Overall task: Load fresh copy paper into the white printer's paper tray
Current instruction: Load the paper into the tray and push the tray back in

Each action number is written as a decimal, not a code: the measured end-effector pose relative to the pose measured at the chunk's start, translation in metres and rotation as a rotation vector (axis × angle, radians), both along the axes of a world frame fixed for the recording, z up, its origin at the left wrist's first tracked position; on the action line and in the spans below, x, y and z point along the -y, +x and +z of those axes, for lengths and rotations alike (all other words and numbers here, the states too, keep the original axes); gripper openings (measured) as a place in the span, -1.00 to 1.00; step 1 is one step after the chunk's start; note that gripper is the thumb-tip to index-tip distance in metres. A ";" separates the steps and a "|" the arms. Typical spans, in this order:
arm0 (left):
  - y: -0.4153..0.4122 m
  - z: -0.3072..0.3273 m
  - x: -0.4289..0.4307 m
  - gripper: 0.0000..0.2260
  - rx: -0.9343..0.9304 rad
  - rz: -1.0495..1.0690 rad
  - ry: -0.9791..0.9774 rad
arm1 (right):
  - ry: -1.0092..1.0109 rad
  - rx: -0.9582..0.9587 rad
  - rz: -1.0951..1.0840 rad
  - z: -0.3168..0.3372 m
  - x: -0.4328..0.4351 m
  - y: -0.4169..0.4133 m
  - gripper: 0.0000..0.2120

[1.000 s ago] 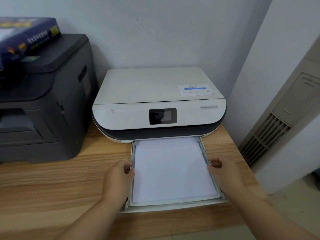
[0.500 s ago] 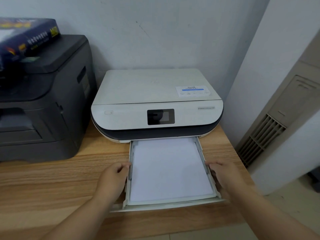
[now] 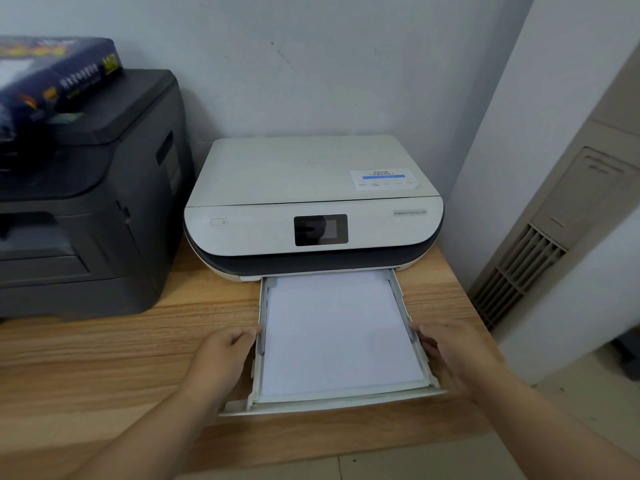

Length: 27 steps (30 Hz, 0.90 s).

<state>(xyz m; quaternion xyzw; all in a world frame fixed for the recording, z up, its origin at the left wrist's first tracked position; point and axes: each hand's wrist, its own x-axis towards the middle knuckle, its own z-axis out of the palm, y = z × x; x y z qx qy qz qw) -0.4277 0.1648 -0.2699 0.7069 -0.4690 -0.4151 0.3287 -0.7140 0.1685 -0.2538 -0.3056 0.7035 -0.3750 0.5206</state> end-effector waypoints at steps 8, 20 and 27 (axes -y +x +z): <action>0.001 0.002 -0.005 -0.75 -0.047 -0.048 0.017 | 0.001 0.045 0.006 0.004 -0.001 0.003 -0.81; 0.005 0.008 -0.014 -0.76 -0.092 -0.156 -0.005 | 0.044 0.062 0.051 0.012 -0.008 -0.001 -0.81; 0.007 0.007 -0.014 -0.79 -0.075 -0.192 0.023 | 0.050 -0.024 0.102 0.003 -0.006 -0.005 -0.78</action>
